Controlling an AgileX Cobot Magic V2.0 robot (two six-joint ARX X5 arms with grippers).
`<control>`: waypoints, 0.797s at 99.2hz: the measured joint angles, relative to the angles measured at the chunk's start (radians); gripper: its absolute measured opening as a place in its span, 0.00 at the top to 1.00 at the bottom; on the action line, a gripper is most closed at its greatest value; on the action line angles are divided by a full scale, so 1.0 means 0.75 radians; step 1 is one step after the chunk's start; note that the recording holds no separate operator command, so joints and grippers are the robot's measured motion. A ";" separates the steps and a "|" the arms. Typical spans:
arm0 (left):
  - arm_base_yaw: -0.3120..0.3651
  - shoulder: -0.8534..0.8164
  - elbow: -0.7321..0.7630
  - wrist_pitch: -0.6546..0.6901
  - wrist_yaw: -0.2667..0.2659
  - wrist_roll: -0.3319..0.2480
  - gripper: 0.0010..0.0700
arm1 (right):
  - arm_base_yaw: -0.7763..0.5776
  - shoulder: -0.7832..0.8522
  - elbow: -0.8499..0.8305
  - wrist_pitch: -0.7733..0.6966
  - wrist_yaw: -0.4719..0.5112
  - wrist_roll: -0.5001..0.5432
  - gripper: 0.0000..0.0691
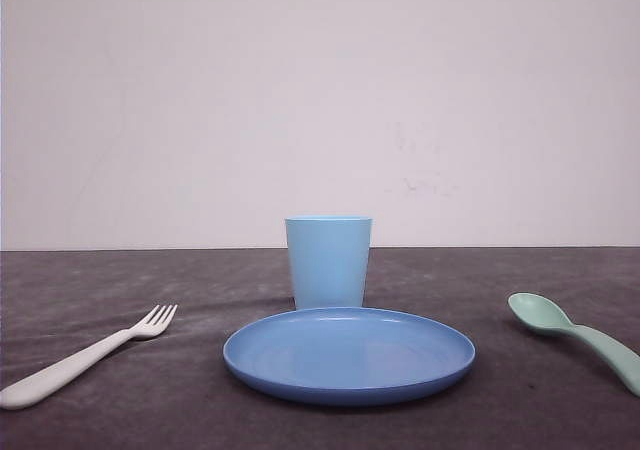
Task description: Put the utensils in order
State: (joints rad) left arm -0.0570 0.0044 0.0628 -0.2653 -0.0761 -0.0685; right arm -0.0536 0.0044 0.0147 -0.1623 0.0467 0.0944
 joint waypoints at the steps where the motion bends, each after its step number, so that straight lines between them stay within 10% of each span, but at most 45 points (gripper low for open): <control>1: 0.000 0.000 -0.001 0.004 0.000 0.000 0.98 | 0.000 0.000 0.000 0.000 0.000 0.000 0.98; 79: -0.001 0.025 -0.004 0.075 0.047 -0.348 0.98 | 0.000 0.000 0.001 0.133 -0.174 0.397 0.98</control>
State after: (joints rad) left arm -0.0574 0.0235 0.0601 -0.2089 -0.0410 -0.3298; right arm -0.0536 0.0044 0.0154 -0.0628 -0.0841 0.3923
